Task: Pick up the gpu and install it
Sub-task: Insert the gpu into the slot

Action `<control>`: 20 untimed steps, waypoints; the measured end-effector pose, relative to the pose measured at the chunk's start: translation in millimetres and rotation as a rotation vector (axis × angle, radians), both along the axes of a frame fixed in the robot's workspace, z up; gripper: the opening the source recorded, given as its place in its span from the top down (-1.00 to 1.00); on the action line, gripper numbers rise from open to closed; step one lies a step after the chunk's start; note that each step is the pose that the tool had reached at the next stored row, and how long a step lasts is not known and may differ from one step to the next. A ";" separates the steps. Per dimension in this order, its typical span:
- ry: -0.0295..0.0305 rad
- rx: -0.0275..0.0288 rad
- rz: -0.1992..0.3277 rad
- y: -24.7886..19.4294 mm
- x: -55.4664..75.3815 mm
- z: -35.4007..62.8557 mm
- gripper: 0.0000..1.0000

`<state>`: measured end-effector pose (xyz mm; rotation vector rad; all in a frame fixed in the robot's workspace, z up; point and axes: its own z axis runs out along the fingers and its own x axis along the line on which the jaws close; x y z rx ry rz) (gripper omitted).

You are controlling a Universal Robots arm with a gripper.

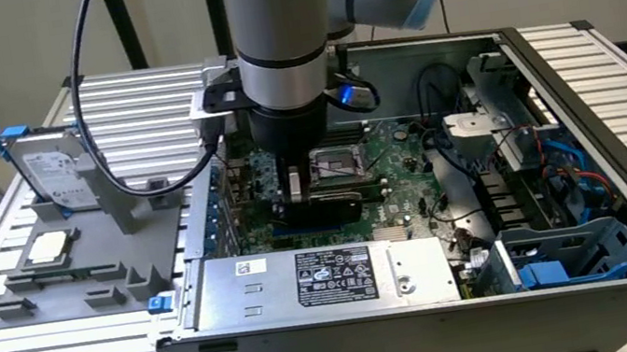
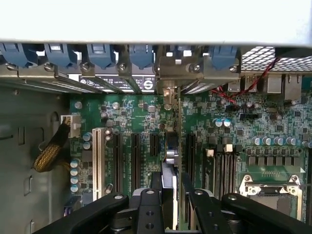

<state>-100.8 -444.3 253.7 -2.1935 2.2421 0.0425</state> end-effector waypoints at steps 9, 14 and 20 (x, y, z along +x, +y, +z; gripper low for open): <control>0.0008 0.0000 0.000 1.8 0.0 -1.8 1.00; 0.0011 -0.0003 0.000 3.2 -0.1 -2.5 1.00; -0.0006 -0.0011 0.000 3.8 -1.5 -3.6 1.00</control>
